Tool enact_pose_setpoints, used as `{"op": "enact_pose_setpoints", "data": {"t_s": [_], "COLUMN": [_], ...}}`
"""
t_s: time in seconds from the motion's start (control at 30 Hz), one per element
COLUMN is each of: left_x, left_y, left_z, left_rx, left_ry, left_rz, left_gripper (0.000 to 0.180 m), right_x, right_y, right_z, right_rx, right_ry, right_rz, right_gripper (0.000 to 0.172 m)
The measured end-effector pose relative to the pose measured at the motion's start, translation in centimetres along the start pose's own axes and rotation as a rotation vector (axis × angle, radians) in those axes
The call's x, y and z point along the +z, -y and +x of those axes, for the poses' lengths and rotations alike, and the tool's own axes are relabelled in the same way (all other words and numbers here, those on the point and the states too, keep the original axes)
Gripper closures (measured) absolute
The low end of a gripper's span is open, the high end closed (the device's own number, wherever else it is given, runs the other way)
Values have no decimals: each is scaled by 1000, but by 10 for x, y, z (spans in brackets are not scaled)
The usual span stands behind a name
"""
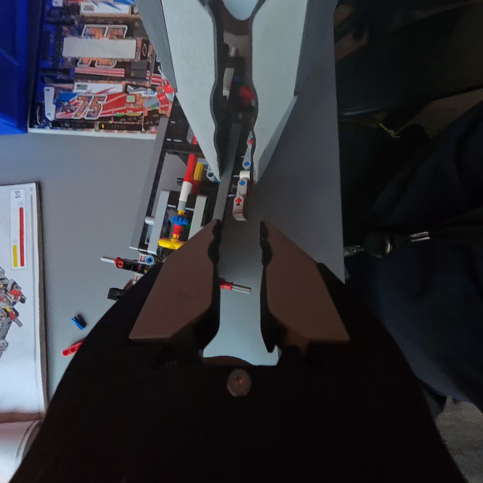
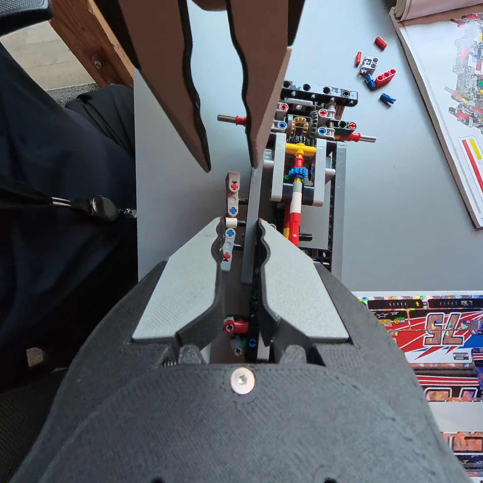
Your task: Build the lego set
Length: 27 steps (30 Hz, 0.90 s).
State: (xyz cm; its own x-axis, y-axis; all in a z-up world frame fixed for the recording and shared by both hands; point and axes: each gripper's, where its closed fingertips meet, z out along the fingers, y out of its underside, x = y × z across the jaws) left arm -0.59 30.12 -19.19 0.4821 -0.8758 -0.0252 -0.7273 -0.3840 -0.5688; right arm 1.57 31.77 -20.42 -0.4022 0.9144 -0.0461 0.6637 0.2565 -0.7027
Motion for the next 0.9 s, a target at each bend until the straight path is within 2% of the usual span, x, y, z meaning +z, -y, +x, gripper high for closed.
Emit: {"op": "enact_pose_setpoints", "data": {"t_s": [0.17,0.3,0.57,0.9], "left_x": [3,9,11,11], "left_y": [6,7,5,4], "left_z": [0,2,1,1], "left_rx": [-11,14,43,162], "left_ry": [-63,-79,-154,-183], "left_rz": [29,20,-19,-99], "left_gripper": [170,173,174,175], "right_x": [0,-1,-1,-1], "right_y": [0,-1,-1,-2], "right_z": [0,-1,-1,-3], "right_rx": [-13,-6,-20,-42], "right_ry": [-1,9,15,27], "right_rz": [0,6,0,11], "right_gripper": [150,150,150,151]}}
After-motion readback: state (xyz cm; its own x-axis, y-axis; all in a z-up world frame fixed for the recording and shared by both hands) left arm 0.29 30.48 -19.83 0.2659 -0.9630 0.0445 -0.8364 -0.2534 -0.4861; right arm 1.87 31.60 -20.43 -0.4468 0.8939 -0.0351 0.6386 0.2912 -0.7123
